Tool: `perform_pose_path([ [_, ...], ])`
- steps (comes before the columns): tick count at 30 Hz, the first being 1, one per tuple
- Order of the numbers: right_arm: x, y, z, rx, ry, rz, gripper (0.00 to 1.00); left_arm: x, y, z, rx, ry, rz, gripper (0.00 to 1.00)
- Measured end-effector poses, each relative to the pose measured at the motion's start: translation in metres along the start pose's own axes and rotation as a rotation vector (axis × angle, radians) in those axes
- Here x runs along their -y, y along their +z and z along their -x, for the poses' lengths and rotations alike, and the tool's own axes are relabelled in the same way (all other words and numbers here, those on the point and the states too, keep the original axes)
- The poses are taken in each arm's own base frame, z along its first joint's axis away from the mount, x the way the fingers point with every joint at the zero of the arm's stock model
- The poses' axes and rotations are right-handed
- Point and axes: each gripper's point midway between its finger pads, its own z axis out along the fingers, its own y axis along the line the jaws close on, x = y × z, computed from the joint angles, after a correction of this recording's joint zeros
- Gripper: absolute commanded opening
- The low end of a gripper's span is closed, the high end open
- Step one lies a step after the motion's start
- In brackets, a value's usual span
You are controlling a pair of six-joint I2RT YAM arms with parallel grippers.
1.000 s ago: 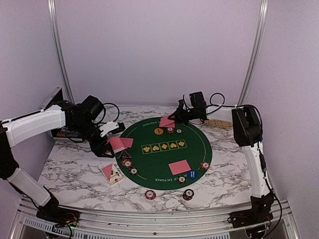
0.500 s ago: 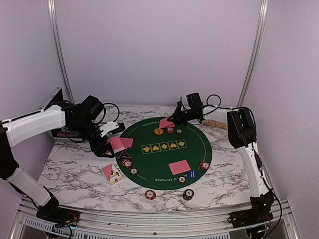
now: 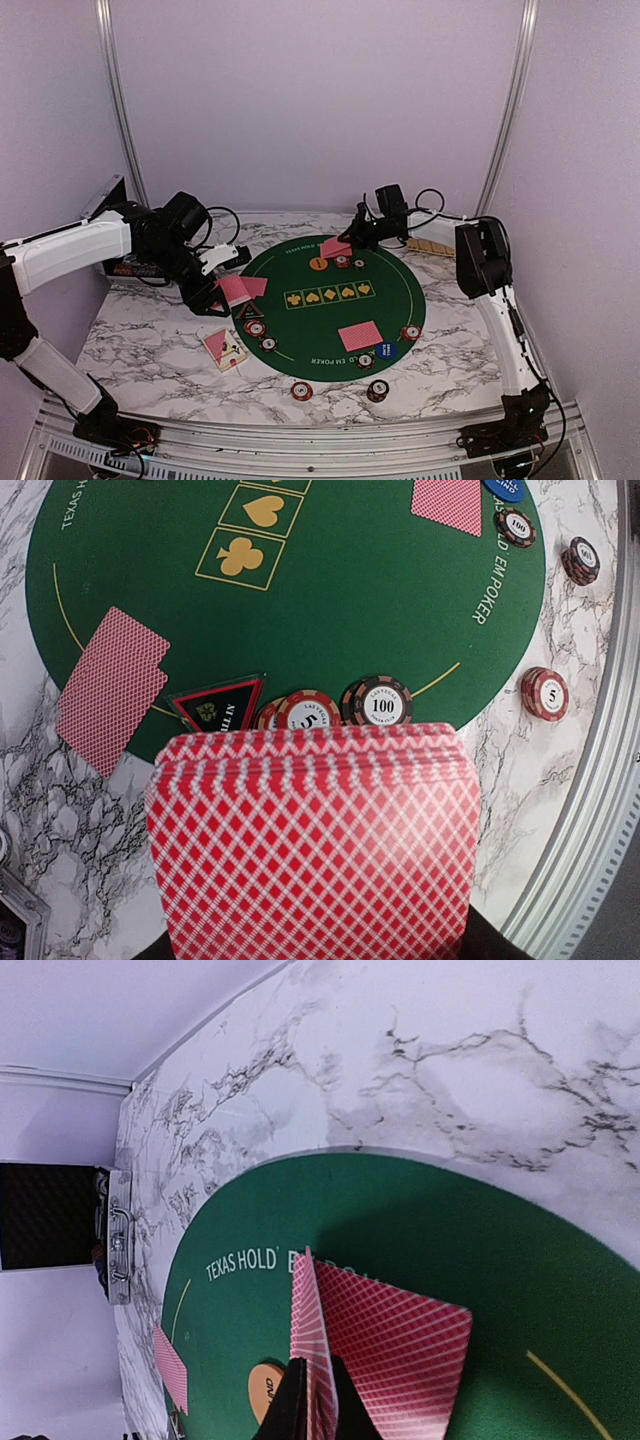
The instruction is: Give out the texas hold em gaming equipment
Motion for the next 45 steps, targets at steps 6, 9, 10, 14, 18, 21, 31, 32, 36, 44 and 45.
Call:
perform_pose_path([
  [6,0.014,-0.002,0.002,-0.004,0.013,-0.018,0.26,0.0,0.0,0.0,0.0,0.0,0.0,0.0],
  [9,0.016,-0.003,0.003,-0.004,0.013,-0.02,0.31,0.0,0.0,0.0,0.0,0.0,0.0,0.0],
  [10,0.016,-0.003,0.002,-0.006,0.013,-0.022,0.32,0.0,0.0,0.0,0.0,0.0,0.0,0.0],
  [14,0.018,-0.003,0.0,-0.013,0.006,-0.029,0.36,0.0,0.0,0.0,0.0,-0.001,-0.001,0.0],
  [18,0.024,-0.003,-0.003,-0.024,0.003,-0.056,0.51,0.0,0.0,0.0,0.0,-0.003,-0.001,0.0],
  [21,0.023,-0.006,0.001,-0.01,-0.02,-0.078,0.63,0.0,0.0,0.0,0.001,-0.004,-0.002,0.0],
  [31,0.008,-0.041,0.011,0.046,-0.081,-0.162,0.82,0.001,0.0,0.0,0.003,-0.007,-0.005,0.0],
  [32,0.006,-0.044,0.011,0.05,-0.091,-0.165,0.84,0.001,0.0,0.001,0.004,-0.007,-0.006,0.0],
  [36,-0.024,-0.068,0.008,0.079,-0.134,-0.154,0.87,0.001,0.0,0.001,0.005,-0.007,-0.008,0.0],
  [44,-0.105,-0.079,-0.098,-0.012,-0.2,0.017,0.91,0.001,0.0,0.001,0.005,-0.007,-0.008,0.0],
  [45,-0.116,-0.076,-0.121,-0.042,-0.193,0.058,0.91,0.001,0.0,0.001,0.006,-0.006,-0.008,0.0],
])
